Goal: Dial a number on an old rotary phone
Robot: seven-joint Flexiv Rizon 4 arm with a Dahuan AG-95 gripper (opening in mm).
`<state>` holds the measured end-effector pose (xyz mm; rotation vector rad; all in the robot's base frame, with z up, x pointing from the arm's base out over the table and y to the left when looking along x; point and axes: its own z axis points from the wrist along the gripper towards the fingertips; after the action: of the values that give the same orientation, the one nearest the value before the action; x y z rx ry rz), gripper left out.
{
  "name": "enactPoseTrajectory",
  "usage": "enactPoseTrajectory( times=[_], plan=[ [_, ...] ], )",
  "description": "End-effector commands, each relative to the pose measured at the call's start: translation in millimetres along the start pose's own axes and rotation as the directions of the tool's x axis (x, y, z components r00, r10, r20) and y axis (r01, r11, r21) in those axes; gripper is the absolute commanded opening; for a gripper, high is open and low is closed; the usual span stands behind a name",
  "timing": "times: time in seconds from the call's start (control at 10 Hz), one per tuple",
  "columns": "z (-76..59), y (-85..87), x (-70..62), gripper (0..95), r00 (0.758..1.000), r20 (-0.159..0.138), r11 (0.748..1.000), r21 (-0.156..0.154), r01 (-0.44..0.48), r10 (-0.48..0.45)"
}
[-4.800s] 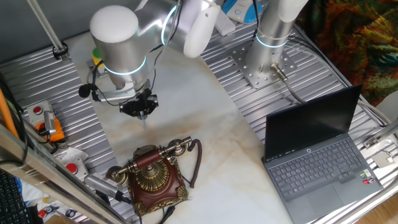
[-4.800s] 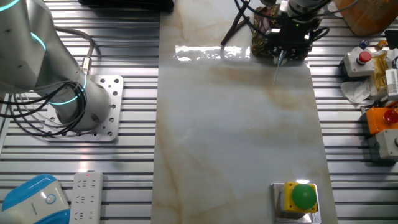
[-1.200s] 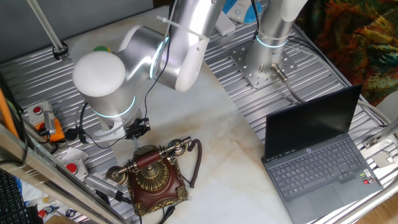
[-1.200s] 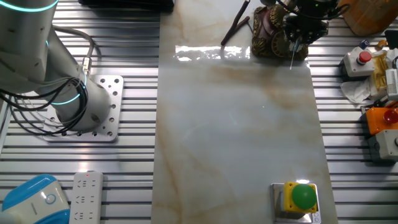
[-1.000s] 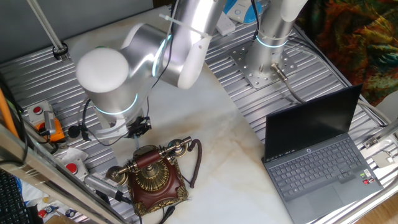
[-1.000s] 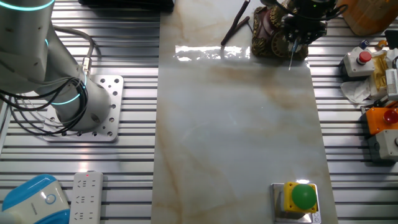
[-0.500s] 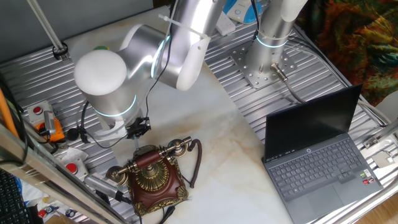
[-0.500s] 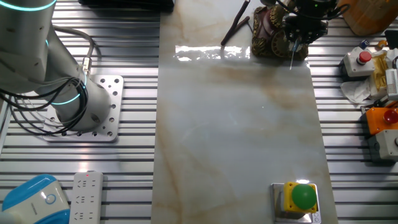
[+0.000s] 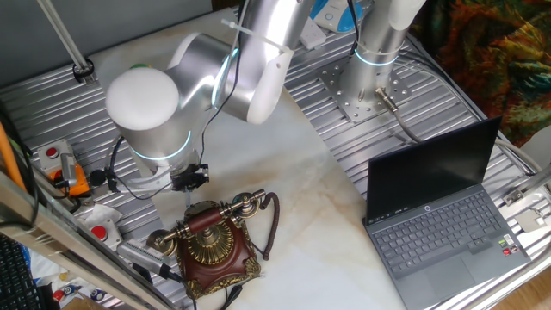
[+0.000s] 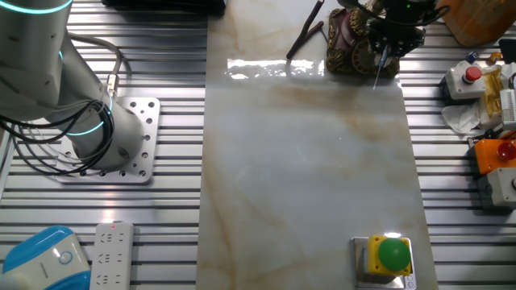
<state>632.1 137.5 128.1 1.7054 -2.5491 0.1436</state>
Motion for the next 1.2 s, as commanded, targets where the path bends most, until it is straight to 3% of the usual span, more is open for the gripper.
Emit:
enactPoseTrajectory(
  times=[0.1,0.7,1.0,1.2],
  plan=[
    [0.2,-0.3,0.2,0.0,0.999,0.011,0.999,0.007,-0.040,0.040],
    [0.2,-0.3,0.2,0.0,0.998,0.037,0.998,0.027,-0.060,0.059],
    [0.2,-0.3,0.2,0.0,0.997,0.048,0.997,0.054,-0.059,0.056],
    [0.2,-0.3,0.2,0.0,0.998,0.036,0.996,0.058,-0.061,0.059]
  ],
)
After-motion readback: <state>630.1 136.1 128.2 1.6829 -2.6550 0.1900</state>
